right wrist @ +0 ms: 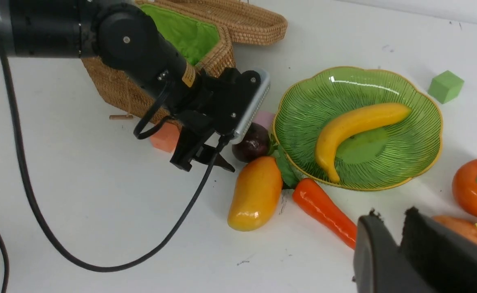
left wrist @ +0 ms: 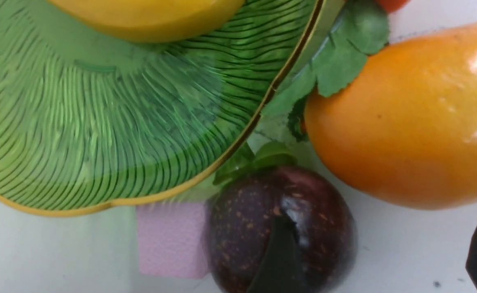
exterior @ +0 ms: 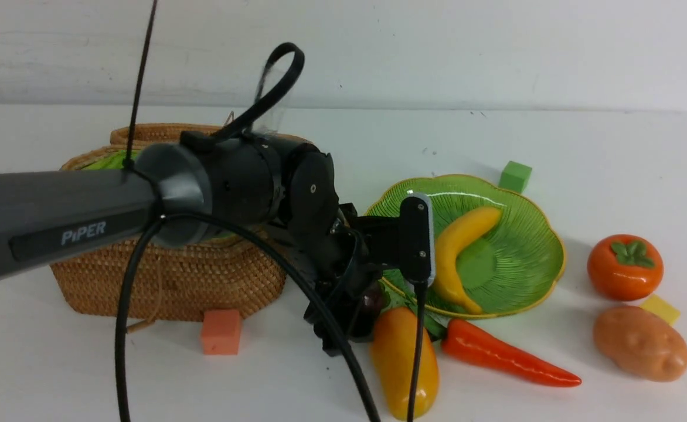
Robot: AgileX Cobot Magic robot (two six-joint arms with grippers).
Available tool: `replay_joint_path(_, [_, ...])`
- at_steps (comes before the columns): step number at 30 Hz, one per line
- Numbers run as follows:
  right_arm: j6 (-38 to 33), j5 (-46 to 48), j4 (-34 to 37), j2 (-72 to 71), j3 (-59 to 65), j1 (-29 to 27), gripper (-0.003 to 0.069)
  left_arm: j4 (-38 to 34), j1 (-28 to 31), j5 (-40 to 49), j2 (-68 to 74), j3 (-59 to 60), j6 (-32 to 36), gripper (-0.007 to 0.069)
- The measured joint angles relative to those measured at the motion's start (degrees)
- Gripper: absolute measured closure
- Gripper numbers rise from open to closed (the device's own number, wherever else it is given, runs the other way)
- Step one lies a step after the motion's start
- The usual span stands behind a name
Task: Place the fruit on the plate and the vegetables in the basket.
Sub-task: Grab a mangosteen with your left arm and put it on the plate on the right
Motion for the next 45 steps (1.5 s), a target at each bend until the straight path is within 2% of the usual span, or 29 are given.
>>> replay_joint_path(5, [0.0, 1.12, 0.23, 0.0, 0.0, 0.0, 0.0545, 0.0, 0.0, -4.37, 1.21, 0.0, 0.0, 0.0039])
replay_joint_path(14, [0.0, 2.77, 1.14, 0.0, 0.0, 0.0, 0.0544, 1.41, 0.0, -4.84, 0.86, 0.0, -1.97, 0.0037])
replay_joint_path(20, [0.0, 2.77, 1.46, 0.0, 0.0, 0.0, 0.0544, 5.72, 0.0, -8.09, 1.19, 0.0, -2.43, 0.0037])
replay_joint_path(42, [0.0, 2.77, 3.8, 0.0, 0.0, 0.0, 0.0544, 6.15, 0.0, -9.0, 5.31, -0.47, -2.65, 0.0032])
replay_joint_path(45, [-0.01, 2.77, 4.03, 0.0, 0.0, 0.0, 0.0549, 6.22, 0.0, -8.73, 5.31, -0.55, -2.65, 0.0053])
